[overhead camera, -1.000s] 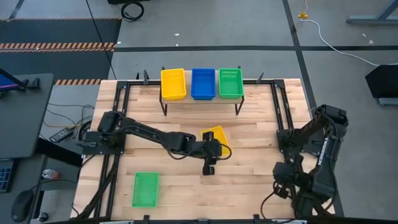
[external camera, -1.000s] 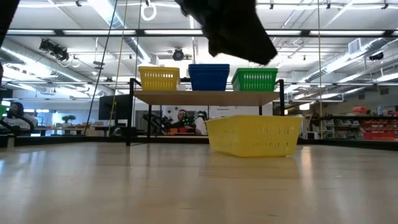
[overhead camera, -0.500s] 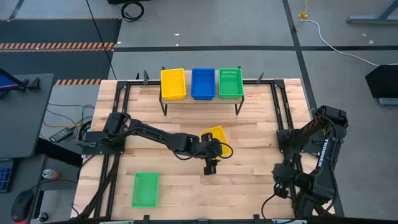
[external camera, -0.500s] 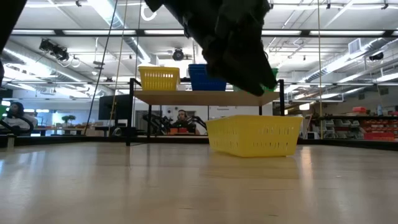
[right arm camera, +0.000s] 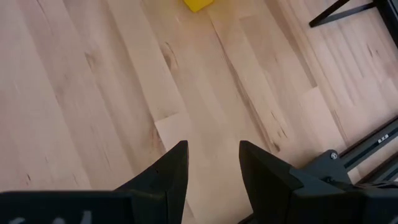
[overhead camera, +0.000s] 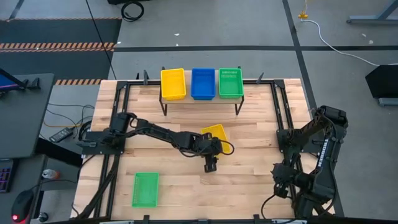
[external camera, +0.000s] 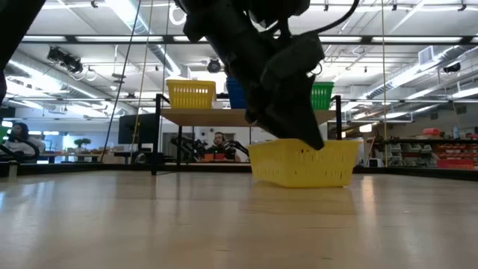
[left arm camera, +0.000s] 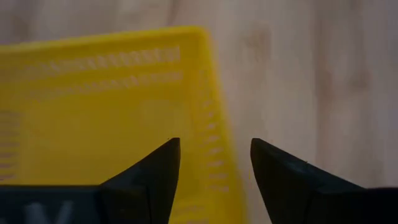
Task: Stack baskets on shelf by color
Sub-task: Stack the yellow basket on the other yellow baskets on the shelf
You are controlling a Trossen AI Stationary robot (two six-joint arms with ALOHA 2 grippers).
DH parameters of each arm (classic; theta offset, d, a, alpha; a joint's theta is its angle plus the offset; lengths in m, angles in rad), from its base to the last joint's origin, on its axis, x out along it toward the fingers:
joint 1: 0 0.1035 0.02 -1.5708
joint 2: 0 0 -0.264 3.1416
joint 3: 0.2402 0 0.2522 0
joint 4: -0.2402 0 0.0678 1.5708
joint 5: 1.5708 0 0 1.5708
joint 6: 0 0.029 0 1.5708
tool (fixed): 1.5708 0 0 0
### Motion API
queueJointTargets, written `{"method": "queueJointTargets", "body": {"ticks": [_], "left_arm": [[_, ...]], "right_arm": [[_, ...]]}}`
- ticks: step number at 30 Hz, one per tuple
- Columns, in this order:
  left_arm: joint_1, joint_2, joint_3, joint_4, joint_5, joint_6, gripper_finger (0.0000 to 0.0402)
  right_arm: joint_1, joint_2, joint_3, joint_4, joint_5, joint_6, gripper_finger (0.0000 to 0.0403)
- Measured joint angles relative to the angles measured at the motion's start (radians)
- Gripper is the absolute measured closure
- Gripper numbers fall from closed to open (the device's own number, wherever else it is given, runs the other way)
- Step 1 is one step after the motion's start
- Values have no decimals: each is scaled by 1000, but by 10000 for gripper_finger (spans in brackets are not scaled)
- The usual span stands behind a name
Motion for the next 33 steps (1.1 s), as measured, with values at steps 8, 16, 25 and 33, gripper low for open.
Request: {"method": "queueJointTargets", "body": {"ticks": [8,16,25,33], "left_arm": [[5,4,1,-7,3,8,254],[25,1,1,-41,0,62,384],[1,-49,37,-87,-4,103,388],[-75,-98,244,-349,-157,176,389]], "right_arm": [[0,0,0,0,0,1,254],[0,0,0,0,-10,0,254],[-7,0,0,-1,-52,-61,254],[-66,0,0,-1,83,-158,254]]}}
